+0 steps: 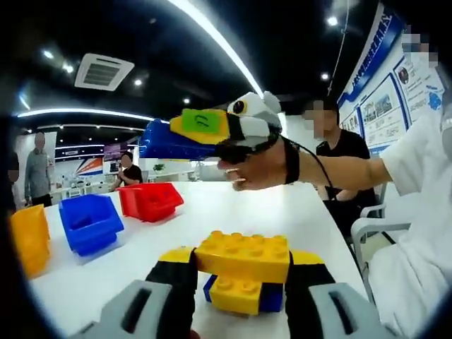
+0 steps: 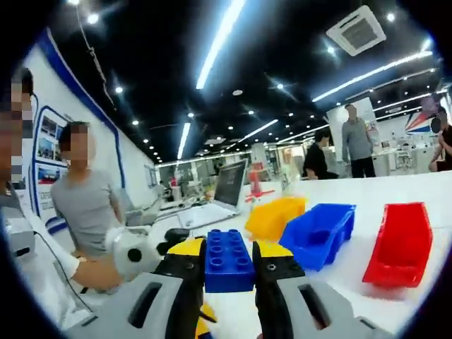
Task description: Take apart the toy blocks one by one and place each separated block into its matching bin, sorting the blocks by their type until all the connected pieces are disassembled and separated into the correct bins
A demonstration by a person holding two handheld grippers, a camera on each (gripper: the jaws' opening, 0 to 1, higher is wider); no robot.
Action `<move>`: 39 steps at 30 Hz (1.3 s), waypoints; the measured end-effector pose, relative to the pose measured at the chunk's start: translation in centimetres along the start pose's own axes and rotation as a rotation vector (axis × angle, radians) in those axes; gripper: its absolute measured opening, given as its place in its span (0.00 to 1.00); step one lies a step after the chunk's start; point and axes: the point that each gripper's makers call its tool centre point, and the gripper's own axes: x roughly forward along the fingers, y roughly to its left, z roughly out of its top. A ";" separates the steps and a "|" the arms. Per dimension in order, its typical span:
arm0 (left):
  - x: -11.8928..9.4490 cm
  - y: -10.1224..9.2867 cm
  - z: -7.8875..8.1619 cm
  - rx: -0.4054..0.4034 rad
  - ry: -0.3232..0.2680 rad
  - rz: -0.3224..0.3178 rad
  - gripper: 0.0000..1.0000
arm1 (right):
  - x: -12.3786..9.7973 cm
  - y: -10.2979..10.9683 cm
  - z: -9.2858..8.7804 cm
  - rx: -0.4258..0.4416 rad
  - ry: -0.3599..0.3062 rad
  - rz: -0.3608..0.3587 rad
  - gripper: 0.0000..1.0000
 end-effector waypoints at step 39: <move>-1.2 6.4 -1.0 -0.032 0.003 0.022 0.50 | 13.3 -13.7 1.4 -0.063 0.052 -0.376 0.61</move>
